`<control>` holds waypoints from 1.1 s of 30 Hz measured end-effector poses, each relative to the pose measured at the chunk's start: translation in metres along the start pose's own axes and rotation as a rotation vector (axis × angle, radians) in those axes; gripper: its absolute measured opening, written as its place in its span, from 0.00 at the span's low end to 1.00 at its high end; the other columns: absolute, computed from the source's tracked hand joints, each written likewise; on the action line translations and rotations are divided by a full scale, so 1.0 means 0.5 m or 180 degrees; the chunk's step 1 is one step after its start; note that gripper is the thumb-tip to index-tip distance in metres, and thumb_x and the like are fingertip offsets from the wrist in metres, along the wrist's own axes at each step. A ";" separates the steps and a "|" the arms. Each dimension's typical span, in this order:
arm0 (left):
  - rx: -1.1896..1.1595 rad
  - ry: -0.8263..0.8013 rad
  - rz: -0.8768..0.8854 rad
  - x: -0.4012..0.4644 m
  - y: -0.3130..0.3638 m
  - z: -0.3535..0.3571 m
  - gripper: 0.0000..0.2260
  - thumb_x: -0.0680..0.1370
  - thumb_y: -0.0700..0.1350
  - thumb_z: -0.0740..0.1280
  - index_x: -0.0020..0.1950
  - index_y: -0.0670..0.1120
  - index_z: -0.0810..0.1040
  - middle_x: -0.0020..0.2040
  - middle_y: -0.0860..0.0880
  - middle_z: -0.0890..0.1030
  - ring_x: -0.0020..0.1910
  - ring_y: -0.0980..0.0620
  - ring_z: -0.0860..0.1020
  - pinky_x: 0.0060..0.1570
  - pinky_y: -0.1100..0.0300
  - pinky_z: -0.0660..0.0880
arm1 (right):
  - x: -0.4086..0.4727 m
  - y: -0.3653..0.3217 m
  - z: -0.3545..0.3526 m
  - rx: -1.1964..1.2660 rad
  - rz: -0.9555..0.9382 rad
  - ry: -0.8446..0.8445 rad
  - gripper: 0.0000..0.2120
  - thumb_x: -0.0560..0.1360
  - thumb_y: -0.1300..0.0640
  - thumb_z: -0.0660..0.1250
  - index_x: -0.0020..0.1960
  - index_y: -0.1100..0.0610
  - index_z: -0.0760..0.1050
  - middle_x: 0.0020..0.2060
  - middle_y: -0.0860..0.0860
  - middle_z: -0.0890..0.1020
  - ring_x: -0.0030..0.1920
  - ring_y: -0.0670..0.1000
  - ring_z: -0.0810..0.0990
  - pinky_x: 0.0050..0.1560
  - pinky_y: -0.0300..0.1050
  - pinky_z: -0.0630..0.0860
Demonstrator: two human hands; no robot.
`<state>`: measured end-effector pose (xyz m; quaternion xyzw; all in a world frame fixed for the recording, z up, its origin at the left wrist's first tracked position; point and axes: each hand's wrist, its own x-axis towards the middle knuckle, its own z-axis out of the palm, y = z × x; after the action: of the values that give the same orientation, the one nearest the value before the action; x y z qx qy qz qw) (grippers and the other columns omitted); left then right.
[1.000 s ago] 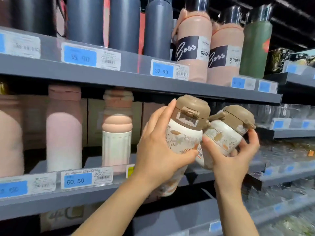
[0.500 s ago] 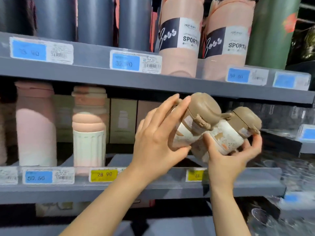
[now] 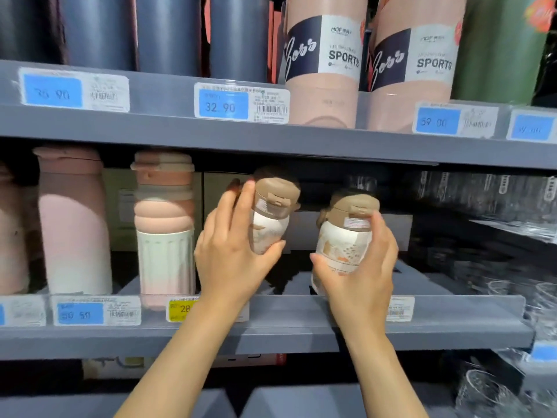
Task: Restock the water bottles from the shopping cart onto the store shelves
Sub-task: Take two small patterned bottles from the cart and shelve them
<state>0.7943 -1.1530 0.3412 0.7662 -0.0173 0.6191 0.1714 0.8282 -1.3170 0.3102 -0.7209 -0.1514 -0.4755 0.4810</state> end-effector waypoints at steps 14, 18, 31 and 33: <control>0.0339 -0.0237 -0.0254 0.014 -0.027 -0.018 0.39 0.67 0.55 0.75 0.71 0.51 0.59 0.58 0.36 0.75 0.48 0.36 0.78 0.29 0.50 0.74 | -0.016 -0.025 0.035 -0.0727 -0.0204 -0.0653 0.52 0.63 0.50 0.80 0.74 0.45 0.49 0.70 0.53 0.62 0.65 0.57 0.69 0.54 0.52 0.75; 0.0366 -0.0266 -0.0176 0.015 -0.027 -0.018 0.39 0.68 0.55 0.74 0.73 0.52 0.58 0.59 0.35 0.74 0.48 0.36 0.78 0.28 0.50 0.74 | -0.013 -0.028 0.025 -0.0752 -0.0129 -0.0754 0.56 0.62 0.49 0.80 0.76 0.44 0.45 0.70 0.53 0.60 0.66 0.57 0.68 0.57 0.53 0.73; 0.0095 -0.0253 -0.0344 0.021 -0.008 -0.008 0.36 0.69 0.64 0.62 0.72 0.53 0.56 0.50 0.43 0.75 0.45 0.41 0.78 0.32 0.56 0.68 | -0.007 -0.026 0.009 -0.0811 0.0013 -0.0870 0.57 0.62 0.46 0.79 0.74 0.39 0.39 0.70 0.51 0.60 0.64 0.57 0.70 0.51 0.53 0.74; 0.0138 -0.0333 -0.0335 0.020 -0.008 -0.006 0.36 0.70 0.65 0.61 0.73 0.53 0.55 0.50 0.43 0.75 0.45 0.41 0.78 0.33 0.56 0.67 | -0.010 -0.025 0.008 -0.0828 -0.0045 -0.0867 0.56 0.62 0.46 0.79 0.74 0.39 0.40 0.70 0.51 0.61 0.64 0.57 0.70 0.50 0.54 0.75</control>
<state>0.7949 -1.1463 0.3503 0.8009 0.0275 0.5686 0.1859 0.8192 -1.3064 0.3125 -0.8336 -0.1574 -0.3923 0.3555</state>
